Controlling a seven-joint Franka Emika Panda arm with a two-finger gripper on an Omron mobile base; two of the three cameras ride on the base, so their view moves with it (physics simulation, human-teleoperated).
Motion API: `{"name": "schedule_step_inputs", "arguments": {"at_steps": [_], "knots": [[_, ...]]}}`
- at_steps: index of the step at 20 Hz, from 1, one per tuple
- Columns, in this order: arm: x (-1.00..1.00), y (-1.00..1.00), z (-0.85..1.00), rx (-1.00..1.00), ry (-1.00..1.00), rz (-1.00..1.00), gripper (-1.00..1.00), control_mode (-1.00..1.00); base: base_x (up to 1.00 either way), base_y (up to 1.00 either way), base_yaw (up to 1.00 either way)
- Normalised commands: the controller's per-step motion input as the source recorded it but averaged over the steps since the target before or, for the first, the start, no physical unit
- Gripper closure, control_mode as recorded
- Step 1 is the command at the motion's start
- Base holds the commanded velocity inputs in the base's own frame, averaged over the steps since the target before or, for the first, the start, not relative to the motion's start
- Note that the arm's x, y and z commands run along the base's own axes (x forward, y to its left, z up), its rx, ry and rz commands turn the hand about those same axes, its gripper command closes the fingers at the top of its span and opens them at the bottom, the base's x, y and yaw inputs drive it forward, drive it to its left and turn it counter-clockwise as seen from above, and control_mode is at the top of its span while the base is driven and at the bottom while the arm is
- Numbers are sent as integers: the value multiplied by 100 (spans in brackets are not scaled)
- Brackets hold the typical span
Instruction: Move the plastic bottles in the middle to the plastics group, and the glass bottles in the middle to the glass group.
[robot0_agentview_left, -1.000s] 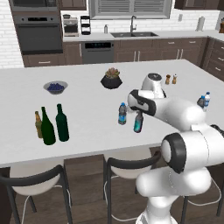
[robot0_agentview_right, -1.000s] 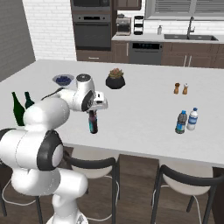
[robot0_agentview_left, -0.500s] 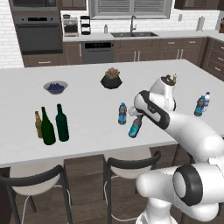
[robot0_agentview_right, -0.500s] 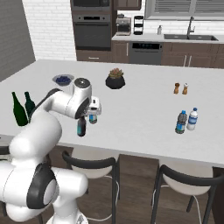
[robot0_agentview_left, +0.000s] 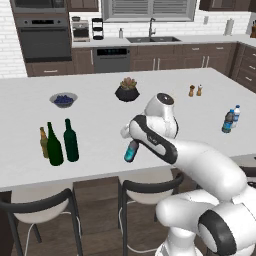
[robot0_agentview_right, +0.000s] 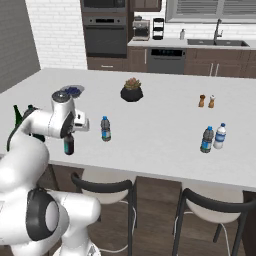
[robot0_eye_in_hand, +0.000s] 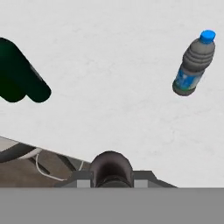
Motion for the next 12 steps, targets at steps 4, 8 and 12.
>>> {"name": "schedule_step_inputs", "arguments": {"at_steps": [4,8,12], "knots": [[8,100,0,0,6,0,100,-100,0,0,0],[13,79,-1,0,2,6,100,-100,0,0,0],[18,64,0,1,0,8,100,-100,0,0,0]]}}
